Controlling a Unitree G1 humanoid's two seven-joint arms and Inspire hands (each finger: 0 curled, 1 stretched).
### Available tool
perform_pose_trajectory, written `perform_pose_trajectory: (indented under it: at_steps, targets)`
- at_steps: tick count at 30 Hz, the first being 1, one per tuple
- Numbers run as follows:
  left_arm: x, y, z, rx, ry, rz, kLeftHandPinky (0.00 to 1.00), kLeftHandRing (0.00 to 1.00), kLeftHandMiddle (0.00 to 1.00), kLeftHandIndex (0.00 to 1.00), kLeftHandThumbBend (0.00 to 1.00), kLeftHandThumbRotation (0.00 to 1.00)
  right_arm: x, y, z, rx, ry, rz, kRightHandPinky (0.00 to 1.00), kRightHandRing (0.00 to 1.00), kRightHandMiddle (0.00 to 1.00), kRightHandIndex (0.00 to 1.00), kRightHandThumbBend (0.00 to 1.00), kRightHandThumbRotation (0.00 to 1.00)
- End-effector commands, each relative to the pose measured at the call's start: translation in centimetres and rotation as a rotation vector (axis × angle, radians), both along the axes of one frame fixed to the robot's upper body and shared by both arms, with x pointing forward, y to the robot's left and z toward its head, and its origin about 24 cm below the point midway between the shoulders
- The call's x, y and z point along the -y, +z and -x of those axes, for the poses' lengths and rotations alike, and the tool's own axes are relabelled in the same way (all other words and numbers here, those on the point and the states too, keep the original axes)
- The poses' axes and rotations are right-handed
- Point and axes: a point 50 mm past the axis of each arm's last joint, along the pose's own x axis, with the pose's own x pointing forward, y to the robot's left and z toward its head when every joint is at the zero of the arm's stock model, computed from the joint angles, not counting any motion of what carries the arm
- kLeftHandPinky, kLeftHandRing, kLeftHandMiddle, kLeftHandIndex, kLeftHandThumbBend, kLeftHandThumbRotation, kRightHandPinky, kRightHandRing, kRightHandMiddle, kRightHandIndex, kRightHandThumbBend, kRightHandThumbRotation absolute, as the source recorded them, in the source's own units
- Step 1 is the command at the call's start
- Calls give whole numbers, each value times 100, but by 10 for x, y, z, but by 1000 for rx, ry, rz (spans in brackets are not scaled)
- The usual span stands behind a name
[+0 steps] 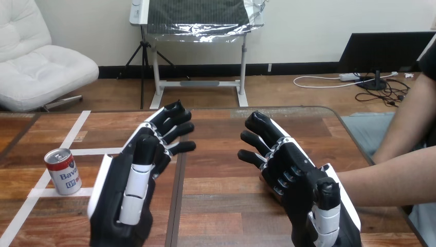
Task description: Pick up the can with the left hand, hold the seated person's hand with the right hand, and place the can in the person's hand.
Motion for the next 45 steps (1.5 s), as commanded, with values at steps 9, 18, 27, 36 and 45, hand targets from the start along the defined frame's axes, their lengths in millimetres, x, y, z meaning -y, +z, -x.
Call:
perform_pose_trajectory:
  at_steps: [9,18,27,36,45]
  targets:
    - [-18,24,-25,175,104,-137,74,83,83,82,79,82,-4,15,-7,80,3,-23,86,93,93,91,96,100]
    - [-35,29,-38,221,215,-200,75,85,85,85,97,69,-5,15,-7,81,-1,-20,86,93,93,91,96,100]
    - [-57,32,-47,247,306,-279,88,91,91,89,100,59,-5,15,-6,81,-5,-18,87,93,94,91,96,100]
    - [-76,37,-55,251,372,-351,95,93,94,93,100,55,-5,15,-6,80,-6,-19,87,93,93,91,96,100]
    - [-93,39,-61,253,434,-440,98,94,94,93,100,48,-4,14,-5,73,-7,-20,87,93,93,91,97,100]
